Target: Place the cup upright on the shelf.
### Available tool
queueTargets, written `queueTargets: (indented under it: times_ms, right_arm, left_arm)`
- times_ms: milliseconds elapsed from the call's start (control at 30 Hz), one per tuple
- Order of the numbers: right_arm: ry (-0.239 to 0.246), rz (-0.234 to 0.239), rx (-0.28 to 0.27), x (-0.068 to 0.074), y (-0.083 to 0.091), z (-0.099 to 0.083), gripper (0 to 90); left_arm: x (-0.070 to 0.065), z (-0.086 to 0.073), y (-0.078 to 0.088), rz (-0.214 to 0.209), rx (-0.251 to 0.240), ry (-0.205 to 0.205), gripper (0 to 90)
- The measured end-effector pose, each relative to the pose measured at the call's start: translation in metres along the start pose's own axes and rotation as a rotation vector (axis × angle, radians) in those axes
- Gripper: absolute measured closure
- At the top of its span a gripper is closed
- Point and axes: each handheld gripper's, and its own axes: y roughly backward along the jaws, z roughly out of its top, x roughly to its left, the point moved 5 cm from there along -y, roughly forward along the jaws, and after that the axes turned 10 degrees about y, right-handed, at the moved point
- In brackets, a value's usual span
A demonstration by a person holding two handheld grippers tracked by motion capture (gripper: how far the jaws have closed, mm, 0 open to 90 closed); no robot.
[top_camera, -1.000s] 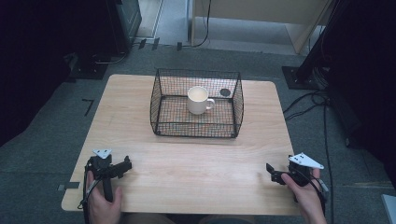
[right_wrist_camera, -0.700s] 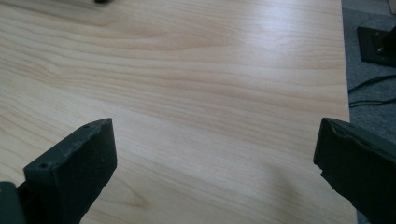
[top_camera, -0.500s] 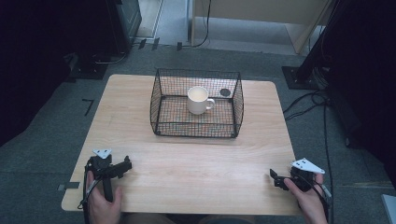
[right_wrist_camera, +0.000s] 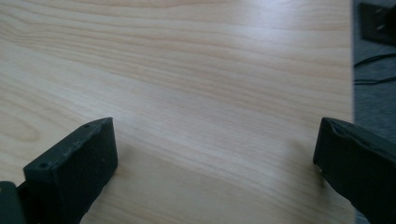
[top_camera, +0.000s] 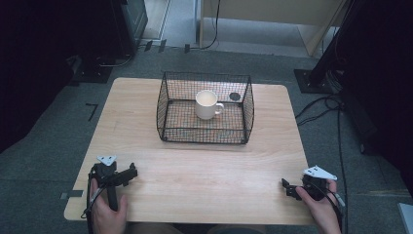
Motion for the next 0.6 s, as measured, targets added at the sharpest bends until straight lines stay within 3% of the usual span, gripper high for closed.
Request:
queueTargets:
  times_ms: [600]
  right_arm:
    - [-0.015,-0.017,-0.005,0.0051,0.0021,-0.0010,0.8]
  left_arm:
    - [0.0000,0.0000,0.0000,0.000,0.000,0.000,1.8]
